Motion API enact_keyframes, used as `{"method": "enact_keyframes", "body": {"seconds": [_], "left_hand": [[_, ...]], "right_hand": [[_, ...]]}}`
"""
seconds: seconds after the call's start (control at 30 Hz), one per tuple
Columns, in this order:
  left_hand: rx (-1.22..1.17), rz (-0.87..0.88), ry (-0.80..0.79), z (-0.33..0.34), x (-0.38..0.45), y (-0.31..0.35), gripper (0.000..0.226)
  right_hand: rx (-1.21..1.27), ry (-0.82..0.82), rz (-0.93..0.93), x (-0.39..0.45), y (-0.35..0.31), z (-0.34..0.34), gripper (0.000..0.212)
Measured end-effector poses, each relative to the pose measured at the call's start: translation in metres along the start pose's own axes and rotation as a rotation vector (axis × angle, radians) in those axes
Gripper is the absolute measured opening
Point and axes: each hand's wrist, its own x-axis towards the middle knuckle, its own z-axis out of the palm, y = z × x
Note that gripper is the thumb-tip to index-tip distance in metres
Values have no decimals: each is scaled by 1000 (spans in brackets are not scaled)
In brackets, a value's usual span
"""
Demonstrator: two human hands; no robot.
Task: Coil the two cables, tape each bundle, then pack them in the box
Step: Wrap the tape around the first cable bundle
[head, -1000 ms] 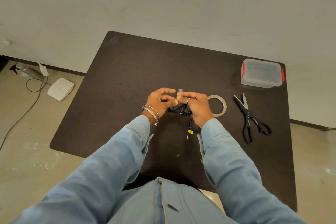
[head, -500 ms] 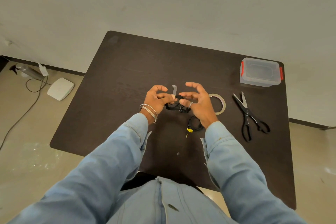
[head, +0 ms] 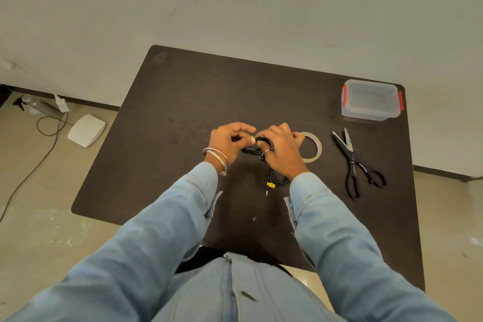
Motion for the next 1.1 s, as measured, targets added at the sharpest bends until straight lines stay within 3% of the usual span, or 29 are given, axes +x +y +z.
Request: {"method": "enact_keyframes", "body": {"seconds": [0.17,0.3,0.47,0.6,0.83,0.97,1.1], "left_hand": [[460,251,18,5,0,-1,20],[631,61,-107,10,5,5,24],[584,-171,-246,8,8,7,26],[433,-268,-345,-3,11,3,20],[-339,-586,-283,-12,12,6,32],[-469,-642,-236,-17,12,10,26],[-496,-710,-248,-22,11,7,17]], "right_hand": [[-129,-12,35,-2,-4,0,24],[-276,-95,69,1,-12,-3,30],[-344,-167,42,3,-14,-1,37],[-302,-107,-25,-1,-12,1,39],[131,-33,-72,-5,-10,2,43],[319,107,-55,-6,-9,7,31],[315,195,-66,-5,-10,10,20]]}}
